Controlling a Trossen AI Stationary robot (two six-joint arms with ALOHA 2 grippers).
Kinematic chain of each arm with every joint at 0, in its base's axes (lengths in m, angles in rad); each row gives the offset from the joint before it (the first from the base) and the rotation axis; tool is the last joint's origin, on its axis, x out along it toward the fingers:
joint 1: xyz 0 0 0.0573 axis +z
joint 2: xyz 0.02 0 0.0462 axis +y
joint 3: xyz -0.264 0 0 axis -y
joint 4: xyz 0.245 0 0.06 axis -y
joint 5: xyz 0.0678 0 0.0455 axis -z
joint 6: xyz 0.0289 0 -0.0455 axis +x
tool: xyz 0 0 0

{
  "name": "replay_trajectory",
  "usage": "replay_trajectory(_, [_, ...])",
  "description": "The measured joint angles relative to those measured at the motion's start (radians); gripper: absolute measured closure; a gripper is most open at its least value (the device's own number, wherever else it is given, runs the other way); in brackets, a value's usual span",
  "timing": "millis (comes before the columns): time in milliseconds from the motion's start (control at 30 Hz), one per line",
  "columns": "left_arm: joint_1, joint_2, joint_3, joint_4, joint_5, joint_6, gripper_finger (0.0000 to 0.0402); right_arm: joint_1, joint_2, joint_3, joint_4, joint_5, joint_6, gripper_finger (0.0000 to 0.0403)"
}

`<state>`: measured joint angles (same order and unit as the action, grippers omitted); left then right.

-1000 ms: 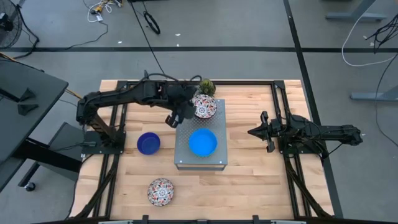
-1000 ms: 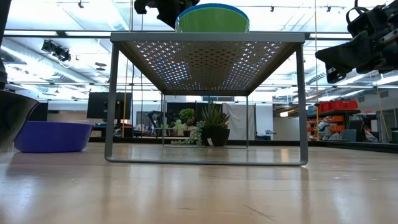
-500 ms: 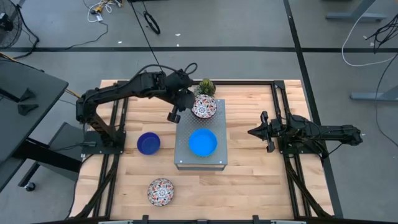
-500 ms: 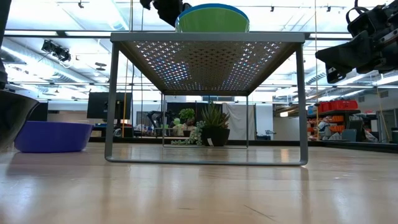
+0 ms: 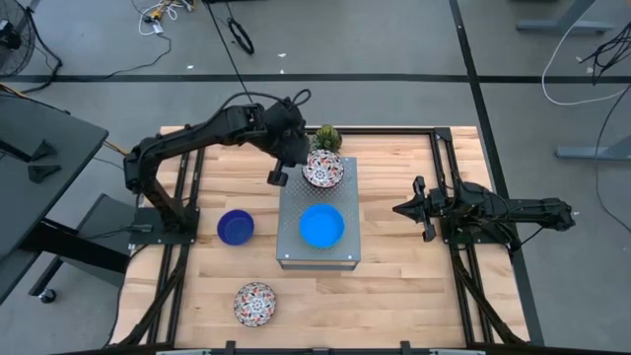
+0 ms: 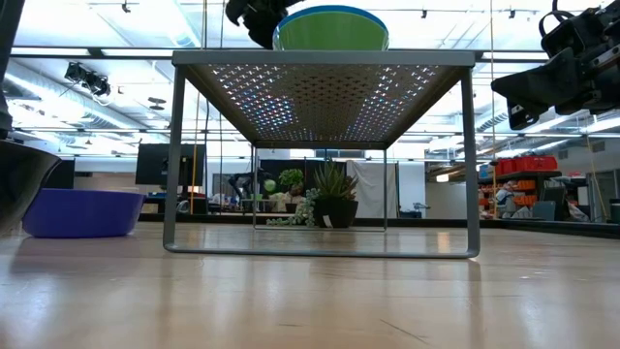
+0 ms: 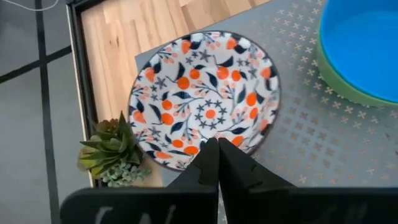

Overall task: Pick & Place Mini bowls
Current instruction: Stack the top white patterned bowl on the other white patterned bowl on the shelf

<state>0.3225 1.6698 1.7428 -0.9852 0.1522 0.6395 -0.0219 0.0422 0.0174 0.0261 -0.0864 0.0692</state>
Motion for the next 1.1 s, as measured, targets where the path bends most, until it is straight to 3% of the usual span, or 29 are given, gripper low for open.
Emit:
replay_trajectory(733, [0.045, 0.032, 0.000, -0.008, 0.078, 0.020, 0.0400, 0.000, 0.000, 0.000, 0.000, 0.000, 0.000, 0.0392])
replay_trajectory(1100, [0.045, 0.052, 0.000, -0.023, 0.061, 0.021, 0.0400, 0.000, 0.000, 0.000, 0.000, 0.000, 0.000, 0.0392])
